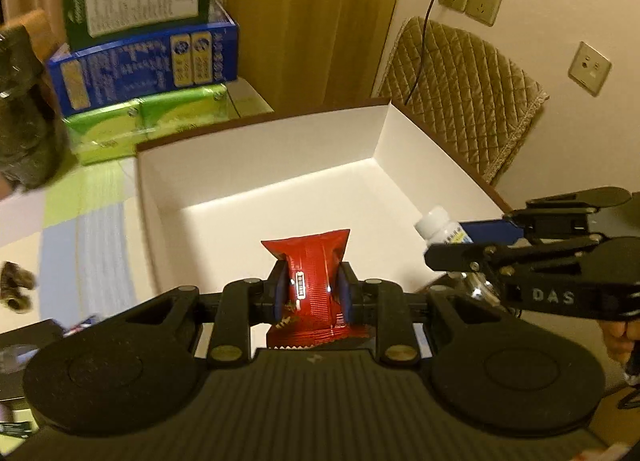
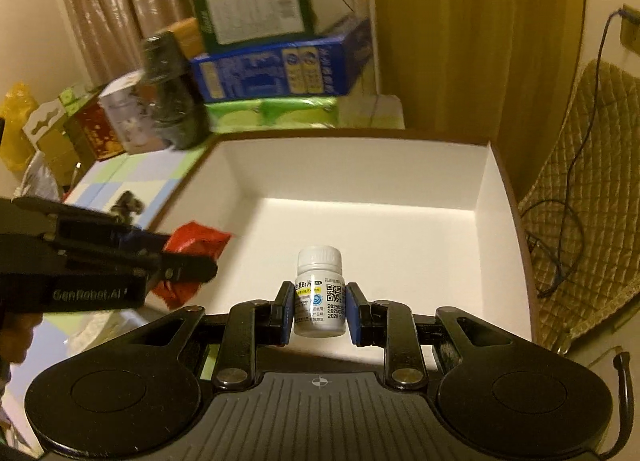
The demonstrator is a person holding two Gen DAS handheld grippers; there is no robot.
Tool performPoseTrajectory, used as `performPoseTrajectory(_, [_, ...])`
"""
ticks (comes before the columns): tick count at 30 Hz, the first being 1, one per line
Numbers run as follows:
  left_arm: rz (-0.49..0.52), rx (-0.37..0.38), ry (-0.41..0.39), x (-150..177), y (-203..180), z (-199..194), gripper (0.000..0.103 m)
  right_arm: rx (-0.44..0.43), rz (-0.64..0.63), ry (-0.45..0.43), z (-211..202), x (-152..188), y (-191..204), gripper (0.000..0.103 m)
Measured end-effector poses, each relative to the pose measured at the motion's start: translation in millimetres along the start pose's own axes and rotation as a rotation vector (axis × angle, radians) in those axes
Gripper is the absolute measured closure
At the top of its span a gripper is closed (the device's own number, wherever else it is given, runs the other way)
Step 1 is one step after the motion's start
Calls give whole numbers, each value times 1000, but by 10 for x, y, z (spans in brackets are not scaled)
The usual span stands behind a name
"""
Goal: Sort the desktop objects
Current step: 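Open both tools to drop the pill bottle and red packet into the box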
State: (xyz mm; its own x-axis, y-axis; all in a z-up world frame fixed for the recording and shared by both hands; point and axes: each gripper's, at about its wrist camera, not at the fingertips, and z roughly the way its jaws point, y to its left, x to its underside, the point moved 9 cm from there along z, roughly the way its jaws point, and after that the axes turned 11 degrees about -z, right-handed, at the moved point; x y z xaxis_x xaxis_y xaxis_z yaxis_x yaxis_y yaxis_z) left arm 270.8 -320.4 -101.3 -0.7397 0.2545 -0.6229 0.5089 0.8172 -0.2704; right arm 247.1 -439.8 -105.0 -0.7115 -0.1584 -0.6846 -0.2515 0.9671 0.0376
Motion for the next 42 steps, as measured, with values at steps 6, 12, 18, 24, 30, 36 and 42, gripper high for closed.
performPoseTrajectory(6, [-77, -1, 107, -23, 18, 498, 82, -10, 47, 79, 331, -4, -353, 79])
performPoseTrajectory(12, [-130, -29, 172, -34, 69, 887, 82, -29, 75, 152, 574, 85, -497, 79])
performPoseTrajectory(18, [-176, -29, 233, 9, 81, 1155, 81, -48, 75, 188, 696, 144, -477, 79])
performPoseTrajectory(24, [-170, -43, 220, -41, 92, 1171, 72, -58, 71, 208, 761, 169, -464, 79])
performPoseTrajectory(30, [-160, -69, 190, -97, 143, 1059, 64, -68, 73, 210, 805, 124, -396, 79])
performPoseTrajectory(36, [-139, -98, 142, -194, 197, 885, 48, -36, 65, 176, 799, 66, -370, 45])
performPoseTrajectory(42, [-134, -104, 99, -251, 243, 672, 40, -24, 59, 122, 591, 14, -321, 22])
